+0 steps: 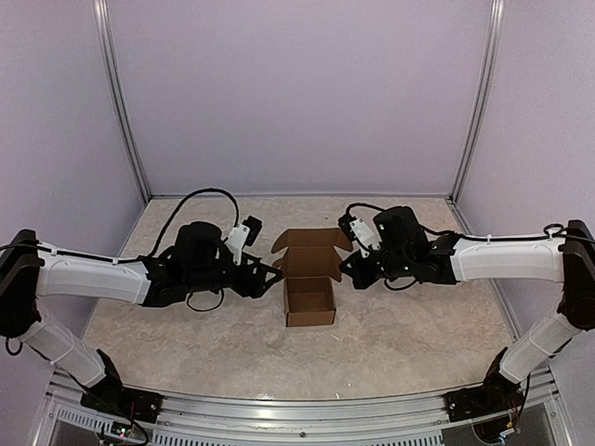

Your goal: Fold the paper box

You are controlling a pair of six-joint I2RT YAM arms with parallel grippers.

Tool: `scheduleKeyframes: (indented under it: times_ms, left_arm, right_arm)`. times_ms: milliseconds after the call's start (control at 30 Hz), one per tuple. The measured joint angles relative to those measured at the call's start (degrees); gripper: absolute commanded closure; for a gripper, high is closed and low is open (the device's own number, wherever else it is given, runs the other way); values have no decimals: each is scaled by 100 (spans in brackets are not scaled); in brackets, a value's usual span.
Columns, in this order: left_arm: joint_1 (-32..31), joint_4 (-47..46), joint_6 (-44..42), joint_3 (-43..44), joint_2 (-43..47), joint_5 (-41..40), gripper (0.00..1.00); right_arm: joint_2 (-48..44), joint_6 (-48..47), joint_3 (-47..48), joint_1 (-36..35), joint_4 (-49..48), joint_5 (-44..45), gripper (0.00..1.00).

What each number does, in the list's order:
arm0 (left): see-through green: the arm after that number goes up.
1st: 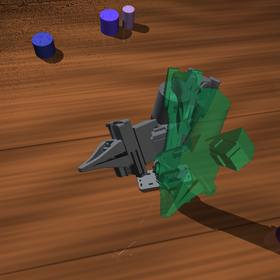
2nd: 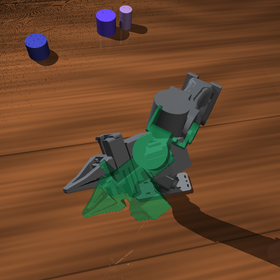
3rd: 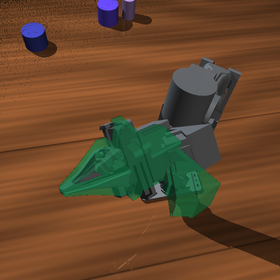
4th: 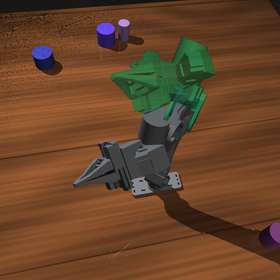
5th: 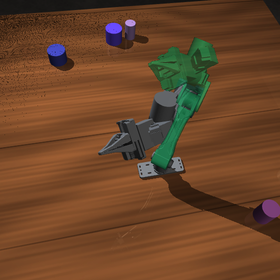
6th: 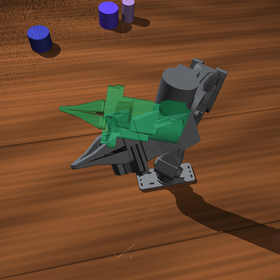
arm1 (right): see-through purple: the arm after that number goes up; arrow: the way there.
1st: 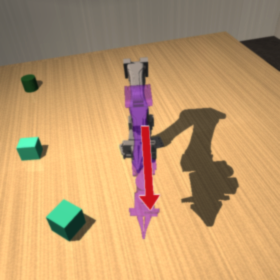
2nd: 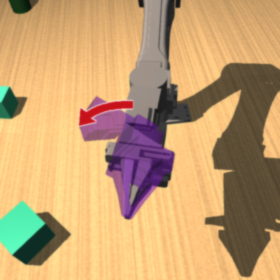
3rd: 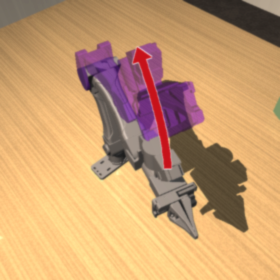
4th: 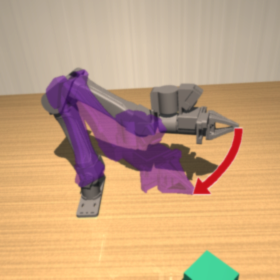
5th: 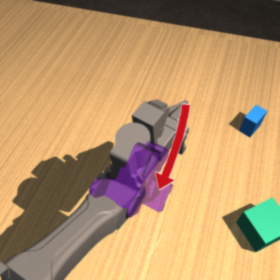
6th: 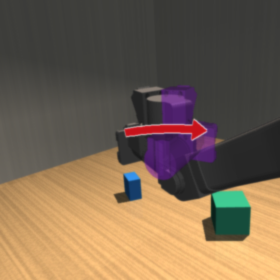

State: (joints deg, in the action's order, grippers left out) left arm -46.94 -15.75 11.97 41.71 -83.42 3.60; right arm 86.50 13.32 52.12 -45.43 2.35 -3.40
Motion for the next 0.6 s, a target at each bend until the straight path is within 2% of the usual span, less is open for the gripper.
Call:
scheduleKeyframes:
  times_ms: [100,333,600]
  left_arm:
    - [0,-66,0,120,-157,168,33]
    - [0,-146,11,455,-562,350,56]
    - [0,-181,61,490,-708,326,75]
  right_arm:
    - [13,33,72,-44,96,-24,100]
    - [39,98,153,-157,122,-39,100]
    - [74,157,157,-227,129,114,100]
